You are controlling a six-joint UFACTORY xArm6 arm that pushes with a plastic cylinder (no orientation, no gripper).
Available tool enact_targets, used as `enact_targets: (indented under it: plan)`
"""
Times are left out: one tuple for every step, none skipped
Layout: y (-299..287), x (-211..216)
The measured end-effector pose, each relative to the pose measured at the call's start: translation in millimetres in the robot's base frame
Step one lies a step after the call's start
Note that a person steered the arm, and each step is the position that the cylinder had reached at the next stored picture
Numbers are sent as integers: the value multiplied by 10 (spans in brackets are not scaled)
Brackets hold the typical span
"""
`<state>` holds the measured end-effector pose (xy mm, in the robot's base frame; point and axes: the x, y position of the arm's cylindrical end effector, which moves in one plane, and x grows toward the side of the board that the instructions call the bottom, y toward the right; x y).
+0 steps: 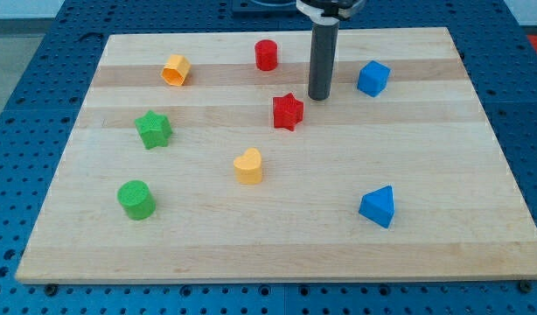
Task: Nudge the red star down a bit
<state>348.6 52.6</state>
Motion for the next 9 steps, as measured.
enact_targets:
  plan:
    - [-358, 83]
    - [-359, 83]
    - [-359, 83]
    - [-359, 83]
    - [-359, 83]
    - [-360, 89]
    - [-358, 106]
    - [-27, 281]
    - [458, 515]
